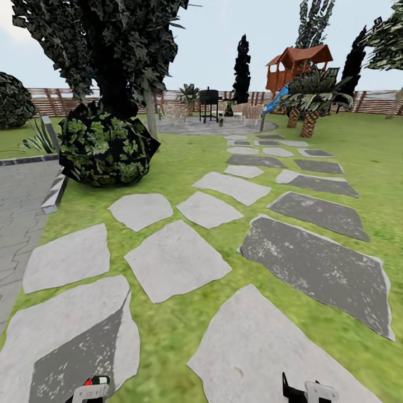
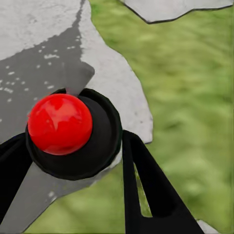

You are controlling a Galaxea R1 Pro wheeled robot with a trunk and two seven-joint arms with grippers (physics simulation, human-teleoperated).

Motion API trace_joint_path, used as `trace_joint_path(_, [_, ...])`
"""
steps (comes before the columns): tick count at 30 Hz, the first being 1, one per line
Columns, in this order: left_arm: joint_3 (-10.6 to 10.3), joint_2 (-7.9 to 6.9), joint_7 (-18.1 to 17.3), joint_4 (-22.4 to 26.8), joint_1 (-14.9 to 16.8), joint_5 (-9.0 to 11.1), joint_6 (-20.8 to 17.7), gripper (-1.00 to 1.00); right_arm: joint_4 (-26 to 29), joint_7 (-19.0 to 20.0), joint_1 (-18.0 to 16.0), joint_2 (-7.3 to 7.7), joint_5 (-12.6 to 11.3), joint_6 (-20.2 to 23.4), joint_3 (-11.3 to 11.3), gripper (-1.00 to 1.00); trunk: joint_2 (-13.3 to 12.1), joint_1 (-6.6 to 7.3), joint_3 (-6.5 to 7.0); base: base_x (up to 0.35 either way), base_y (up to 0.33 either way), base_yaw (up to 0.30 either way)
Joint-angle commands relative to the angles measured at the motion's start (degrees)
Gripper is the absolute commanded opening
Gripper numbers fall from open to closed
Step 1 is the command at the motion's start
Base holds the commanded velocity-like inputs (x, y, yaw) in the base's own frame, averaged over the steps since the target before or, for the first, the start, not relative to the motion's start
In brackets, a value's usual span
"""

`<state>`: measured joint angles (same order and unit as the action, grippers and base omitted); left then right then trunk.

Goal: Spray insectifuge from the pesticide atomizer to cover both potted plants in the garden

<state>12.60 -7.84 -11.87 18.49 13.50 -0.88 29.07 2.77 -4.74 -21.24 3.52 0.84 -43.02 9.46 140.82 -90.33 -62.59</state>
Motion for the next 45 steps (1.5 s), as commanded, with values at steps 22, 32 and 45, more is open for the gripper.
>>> trace_joint_path(22, [0.5, 0.02, 4.5, 0.0, 0.0, -0.1, 0.0, -1.0, -0.1, -0.1, 0.0, 0.18, 0.3, -0.1, -0.1, 1.0, 0.0, -0.02, -0.07, 0.339, -0.126, -0.001])
trace_joint_path(32, [0.5, 0.02, 5.0, 0.0, 0.0, -0.1, 0.1, -1.0, -0.1, -0.2, 0.0, 0.06, 0.2, -0.1, 0.0, 1.0, 0.0, -0.02, -0.07, 0.339, -0.128, 0.0])
trace_joint_path(45, [0.5, 0.01, 5.0, 0.0, 0.0, -0.1, 0.1, -1.0, -1.4, -0.2, 0.0, 0.0, 0.2, 0.0, 0.0, 1.0, 0.0, -0.02, -0.07, 0.339, -0.128, 0.0])
